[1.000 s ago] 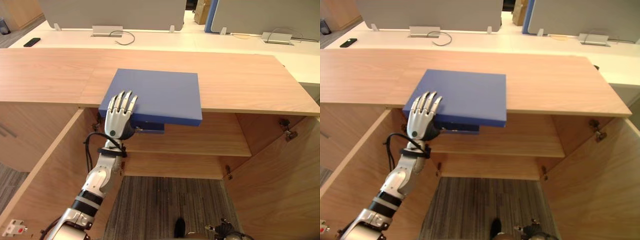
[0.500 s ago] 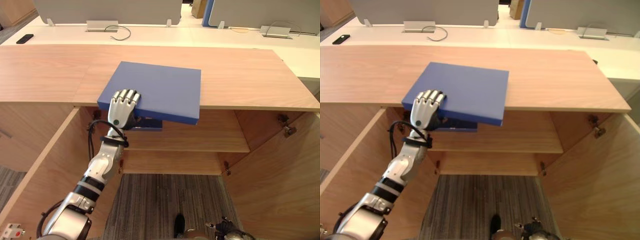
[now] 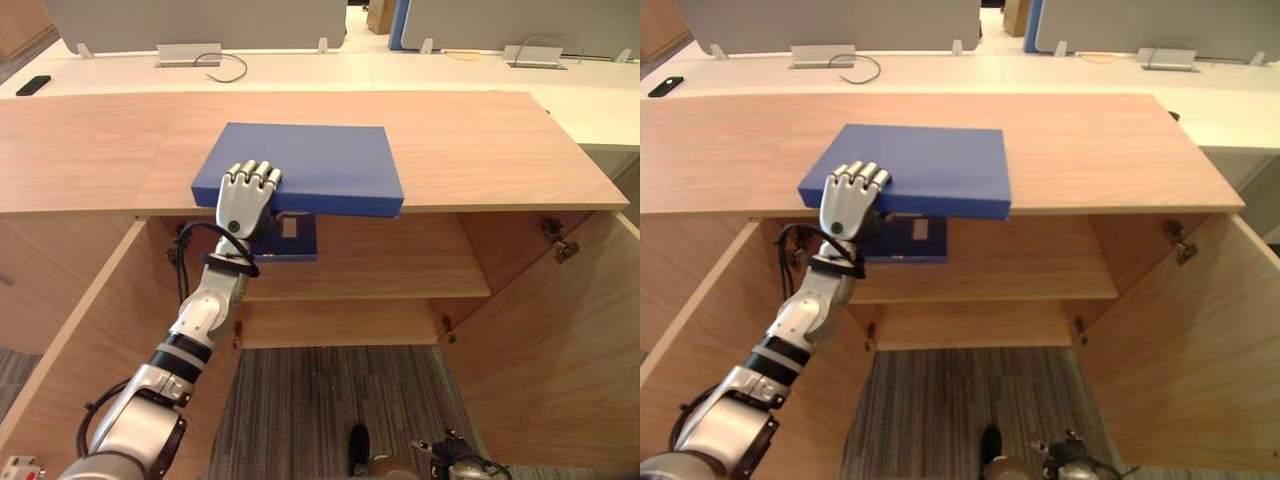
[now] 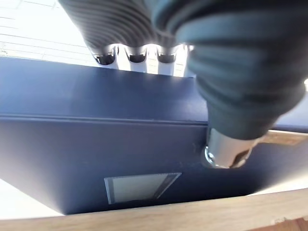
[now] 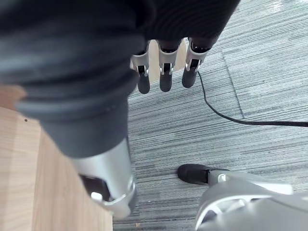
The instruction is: Walk over to the cabinet, pick up the folder, carry it to the office cabinet, place the folder inside the office cabinet, then close the office cabinet door
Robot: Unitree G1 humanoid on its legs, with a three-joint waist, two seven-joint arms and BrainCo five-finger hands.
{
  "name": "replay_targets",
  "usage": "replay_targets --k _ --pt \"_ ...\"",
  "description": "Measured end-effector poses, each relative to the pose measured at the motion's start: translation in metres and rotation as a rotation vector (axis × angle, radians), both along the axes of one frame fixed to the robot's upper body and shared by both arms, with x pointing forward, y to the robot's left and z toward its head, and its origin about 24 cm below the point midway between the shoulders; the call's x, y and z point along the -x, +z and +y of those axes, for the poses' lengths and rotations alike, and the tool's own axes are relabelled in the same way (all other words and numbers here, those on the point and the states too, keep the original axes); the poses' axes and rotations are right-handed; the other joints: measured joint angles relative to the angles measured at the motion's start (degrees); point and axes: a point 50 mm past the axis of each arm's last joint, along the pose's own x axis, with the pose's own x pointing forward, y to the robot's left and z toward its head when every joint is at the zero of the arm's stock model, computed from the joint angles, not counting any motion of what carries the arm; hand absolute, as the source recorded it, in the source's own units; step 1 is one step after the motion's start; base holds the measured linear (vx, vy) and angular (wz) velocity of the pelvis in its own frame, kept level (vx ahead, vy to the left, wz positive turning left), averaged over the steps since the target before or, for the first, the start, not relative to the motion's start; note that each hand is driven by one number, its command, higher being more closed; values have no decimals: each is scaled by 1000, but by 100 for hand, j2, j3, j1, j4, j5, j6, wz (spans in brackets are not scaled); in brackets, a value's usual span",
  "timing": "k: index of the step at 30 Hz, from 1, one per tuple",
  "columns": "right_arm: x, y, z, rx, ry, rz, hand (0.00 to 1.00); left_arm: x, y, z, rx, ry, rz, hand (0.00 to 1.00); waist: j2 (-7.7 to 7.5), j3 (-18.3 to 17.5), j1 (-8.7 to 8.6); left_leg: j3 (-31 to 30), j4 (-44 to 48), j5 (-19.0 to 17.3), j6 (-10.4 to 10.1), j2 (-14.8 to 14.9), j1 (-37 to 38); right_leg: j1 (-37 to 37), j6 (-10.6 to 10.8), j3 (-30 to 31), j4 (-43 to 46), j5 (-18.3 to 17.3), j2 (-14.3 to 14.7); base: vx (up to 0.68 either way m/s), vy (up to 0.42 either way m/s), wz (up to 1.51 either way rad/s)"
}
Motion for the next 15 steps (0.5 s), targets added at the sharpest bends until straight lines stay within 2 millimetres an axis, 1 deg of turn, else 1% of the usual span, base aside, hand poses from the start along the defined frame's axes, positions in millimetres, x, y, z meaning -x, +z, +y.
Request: replay_targets --k 3,6,8,9,10,11,12,13,15 --pt "-2 0 0 0 1 -5 0 1 2 -2 11 0 -8 100 19 12 -16 3 -4 -1 -3 13 2 0 0 -1 18 0 11 0 0 0" --pt "-1 0 3 -3 -1 -4 0 17 9 -18 93 -66 -55 100 17 20 1 2 -9 2 -3 14 0 -2 0 0 29 0 -4 0 0 0" --pt "-2 0 5 -4 -13 -9 0 48 22 -39 266 -199 -118 100 19 15 79 -9 35 40 -13 -48 -124 -108 4 19 31 2 -57 0 0 0" --pt "-3 0 6 -6 -13 -14 0 56 25 -44 315 -236 -131 100 19 15 96 -10 36 61 -22 -64 -150 -130 9 22 32 7 -74 0 0 0" --pt "-6 1 8 0 3 -25 0 68 30 -52 395 -301 -152 100 17 13 140 -8 37 87 -32 -89 -169 -150 11 35 35 10 -93 7 -8 -4" --pt "-8 3 12 2 20 -44 0 74 35 -57 450 -352 -172 100 19 5 191 2 47 96 -36 -94 -167 -150 11 56 38 11 -93 -7 -5 -6" --pt "-11 4 15 -1 30 -63 0 76 37 -58 475 -371 -177 100 19 -1 209 12 56 101 -41 -95 -166 -151 10 69 39 11 -93 -27 -12 -10" --pt "-19 8 20 -6 45 -110 0 78 41 -58 522 -399 -186 100 21 -4 226 45 87 107 -48 -98 -166 -152 5 107 43 15 -90 -45 -21 -16" --pt "-31 17 28 -3 81 -194 0 79 44 -53 587 -411 -188 100 32 -20 249 97 142 110 -54 -102 -167 -164 -11 195 45 26 -80 -47 -23 -21"
